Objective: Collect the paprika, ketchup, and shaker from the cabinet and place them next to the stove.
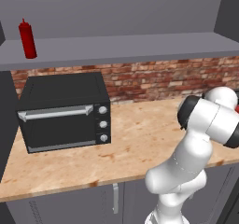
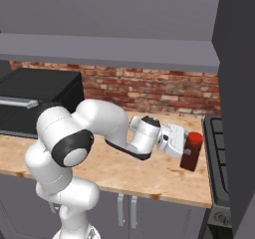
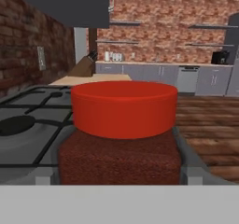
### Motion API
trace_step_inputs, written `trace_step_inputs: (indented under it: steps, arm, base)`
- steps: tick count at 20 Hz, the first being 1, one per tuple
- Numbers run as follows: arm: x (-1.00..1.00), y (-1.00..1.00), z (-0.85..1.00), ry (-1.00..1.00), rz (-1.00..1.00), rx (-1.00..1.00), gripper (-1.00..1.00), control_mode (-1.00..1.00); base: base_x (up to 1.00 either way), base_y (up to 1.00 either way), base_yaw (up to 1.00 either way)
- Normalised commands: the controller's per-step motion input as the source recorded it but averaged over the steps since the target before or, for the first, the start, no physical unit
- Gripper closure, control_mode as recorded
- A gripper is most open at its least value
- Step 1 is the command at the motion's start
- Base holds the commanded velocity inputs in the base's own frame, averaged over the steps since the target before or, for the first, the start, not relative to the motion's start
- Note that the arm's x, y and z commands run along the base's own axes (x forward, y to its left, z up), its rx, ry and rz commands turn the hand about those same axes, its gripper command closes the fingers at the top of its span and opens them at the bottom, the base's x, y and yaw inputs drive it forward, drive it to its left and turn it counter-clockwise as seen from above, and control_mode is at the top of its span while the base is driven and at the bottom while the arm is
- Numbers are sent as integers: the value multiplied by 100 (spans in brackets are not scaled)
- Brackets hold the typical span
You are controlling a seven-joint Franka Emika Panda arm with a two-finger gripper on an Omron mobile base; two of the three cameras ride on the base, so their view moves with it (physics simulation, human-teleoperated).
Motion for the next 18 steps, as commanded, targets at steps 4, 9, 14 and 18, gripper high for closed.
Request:
trace_step_inputs:
  steps: [4, 9, 14, 18]
  arm:
    - [0, 0, -36, -14, 4, 0, 100, -100]
    - [0, 0, -44, -12, 1, -3, 100, -100]
    - [0, 0, -47, -12, 1, -5, 100, -100]
    - [-9, 0, -51, -17, 0, -7, 100, -100]
  base:
    - [0, 0, 0]
    - [0, 0, 0]
    - [0, 0, 0]
    - [0, 0, 0]
